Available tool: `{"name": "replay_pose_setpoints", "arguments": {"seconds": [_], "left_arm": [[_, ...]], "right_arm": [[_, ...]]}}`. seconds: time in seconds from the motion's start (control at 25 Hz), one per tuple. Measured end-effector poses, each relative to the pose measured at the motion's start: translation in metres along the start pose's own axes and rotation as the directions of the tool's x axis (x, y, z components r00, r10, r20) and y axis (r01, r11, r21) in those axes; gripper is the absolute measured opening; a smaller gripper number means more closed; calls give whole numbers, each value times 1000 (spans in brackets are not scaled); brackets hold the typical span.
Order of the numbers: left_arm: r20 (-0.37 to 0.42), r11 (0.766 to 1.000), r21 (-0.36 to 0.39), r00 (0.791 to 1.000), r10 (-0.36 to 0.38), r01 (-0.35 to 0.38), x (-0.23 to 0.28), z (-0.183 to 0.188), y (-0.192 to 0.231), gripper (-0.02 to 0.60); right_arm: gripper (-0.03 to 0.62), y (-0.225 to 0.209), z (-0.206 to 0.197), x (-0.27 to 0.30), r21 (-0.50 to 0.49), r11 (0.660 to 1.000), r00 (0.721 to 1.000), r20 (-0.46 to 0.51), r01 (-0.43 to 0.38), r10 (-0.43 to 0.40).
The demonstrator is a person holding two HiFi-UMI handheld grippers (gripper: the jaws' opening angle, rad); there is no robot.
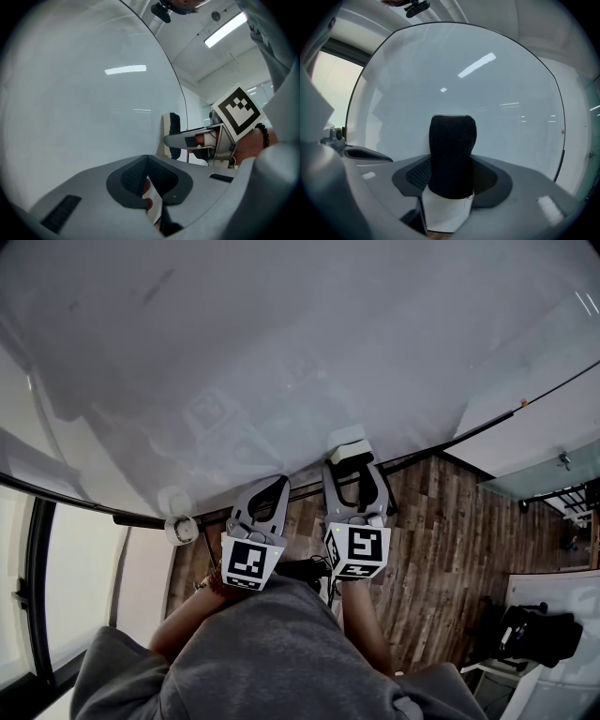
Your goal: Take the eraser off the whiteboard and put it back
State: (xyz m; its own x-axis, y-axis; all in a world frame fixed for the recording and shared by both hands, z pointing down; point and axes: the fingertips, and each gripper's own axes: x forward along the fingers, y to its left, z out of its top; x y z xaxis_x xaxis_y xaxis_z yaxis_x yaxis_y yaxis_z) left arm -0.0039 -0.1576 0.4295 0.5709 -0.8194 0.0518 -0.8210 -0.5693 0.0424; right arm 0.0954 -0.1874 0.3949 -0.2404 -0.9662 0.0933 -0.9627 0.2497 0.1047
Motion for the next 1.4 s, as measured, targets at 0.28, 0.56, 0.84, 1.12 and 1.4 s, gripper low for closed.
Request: {"name": "replay_pose_setpoints", "arguments": {"seconds": [0.28, 0.56, 0.84, 1.12, 1.4], "left_arm": [[-3, 1000, 1, 1000, 7, -7, -3, -1, 0, 6], [-2, 1000, 1, 1000, 15, -15, -7, 0, 2, 6], [1, 1000, 3, 1000, 20, -20, -9, 0, 1, 6], [3, 1000, 5, 1000, 23, -23, -13, 1, 0, 6], [2, 1000, 3, 1000, 25, -25, -14, 1, 0, 6]], "right_arm": [[245, -2, -1, -1, -3, 1000, 1000, 4, 13, -13], [247, -2, 0, -1, -5, 1000, 1000, 8, 11, -11], [245, -2, -1, -1, -5, 1000, 1000, 8, 3, -3], [245, -2, 0, -2, -5, 1000, 1000, 6, -2, 3], [244, -2, -1, -2, -5, 1000, 1000, 4, -3, 3]]}}
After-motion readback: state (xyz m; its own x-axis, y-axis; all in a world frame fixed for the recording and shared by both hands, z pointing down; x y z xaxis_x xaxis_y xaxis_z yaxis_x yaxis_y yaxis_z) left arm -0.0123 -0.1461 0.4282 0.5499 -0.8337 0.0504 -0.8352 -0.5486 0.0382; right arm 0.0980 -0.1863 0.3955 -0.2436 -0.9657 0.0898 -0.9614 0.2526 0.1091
